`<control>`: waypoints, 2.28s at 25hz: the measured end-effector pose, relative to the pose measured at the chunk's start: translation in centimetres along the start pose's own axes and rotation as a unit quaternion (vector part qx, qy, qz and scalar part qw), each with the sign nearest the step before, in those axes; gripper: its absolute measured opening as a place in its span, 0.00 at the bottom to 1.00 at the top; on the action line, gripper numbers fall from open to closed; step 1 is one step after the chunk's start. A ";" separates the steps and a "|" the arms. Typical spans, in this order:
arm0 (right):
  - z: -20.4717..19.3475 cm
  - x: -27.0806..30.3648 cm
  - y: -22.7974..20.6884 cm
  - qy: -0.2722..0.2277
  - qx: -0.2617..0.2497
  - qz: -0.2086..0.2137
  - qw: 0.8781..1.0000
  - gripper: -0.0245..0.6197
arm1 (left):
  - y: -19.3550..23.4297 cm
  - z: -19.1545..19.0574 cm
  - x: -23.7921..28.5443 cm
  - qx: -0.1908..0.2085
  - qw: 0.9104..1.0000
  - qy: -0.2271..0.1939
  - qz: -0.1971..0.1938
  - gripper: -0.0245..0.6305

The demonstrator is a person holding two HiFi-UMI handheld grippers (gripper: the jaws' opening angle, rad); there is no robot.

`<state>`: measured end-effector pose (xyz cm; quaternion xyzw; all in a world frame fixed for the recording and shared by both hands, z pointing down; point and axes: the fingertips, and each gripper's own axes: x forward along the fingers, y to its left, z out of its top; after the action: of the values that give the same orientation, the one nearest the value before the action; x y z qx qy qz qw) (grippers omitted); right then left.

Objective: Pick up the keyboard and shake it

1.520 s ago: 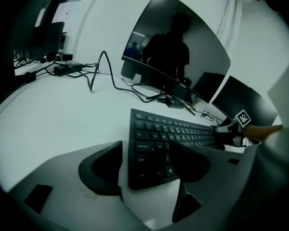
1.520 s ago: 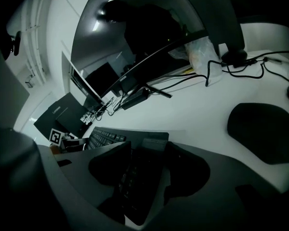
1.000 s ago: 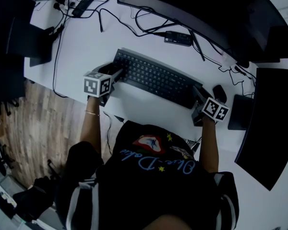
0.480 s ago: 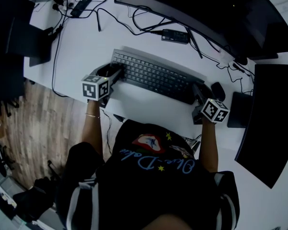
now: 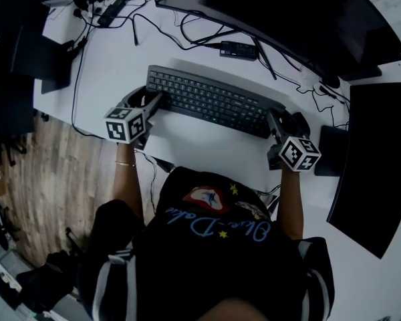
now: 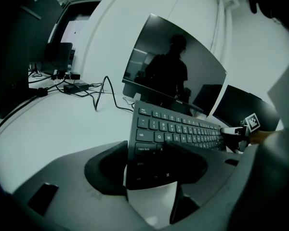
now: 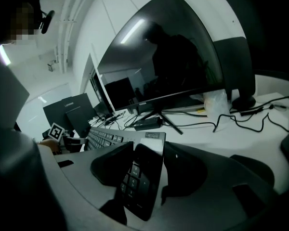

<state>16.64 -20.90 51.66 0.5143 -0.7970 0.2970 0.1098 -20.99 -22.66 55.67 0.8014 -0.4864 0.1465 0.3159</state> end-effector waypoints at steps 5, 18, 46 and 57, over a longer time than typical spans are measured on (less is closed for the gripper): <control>2.8 -1.3 1.1 -0.037 -0.051 0.005 0.998 0.33 | -0.8 1.6 -1.2 0.001 0.999 -0.037 -0.003 0.39; 8.7 -4.2 4.1 -0.114 -0.167 0.025 0.979 0.33 | -2.3 5.4 -3.4 0.008 0.994 -0.111 -0.018 0.39; 16.5 -11.4 12.5 -0.290 -0.369 0.094 0.878 0.29 | -3.7 8.2 -5.2 -0.007 0.977 -0.205 -0.055 0.38; 16.9 -12.9 14.9 -0.310 -0.393 0.118 0.857 0.25 | -3.6 7.9 -5.2 -0.019 0.972 -0.224 -0.068 0.38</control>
<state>11.42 -16.76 26.56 0.3959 -0.8949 -0.2053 0.0141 -20.97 -23.04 45.52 0.8389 -0.4918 -0.0673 0.2233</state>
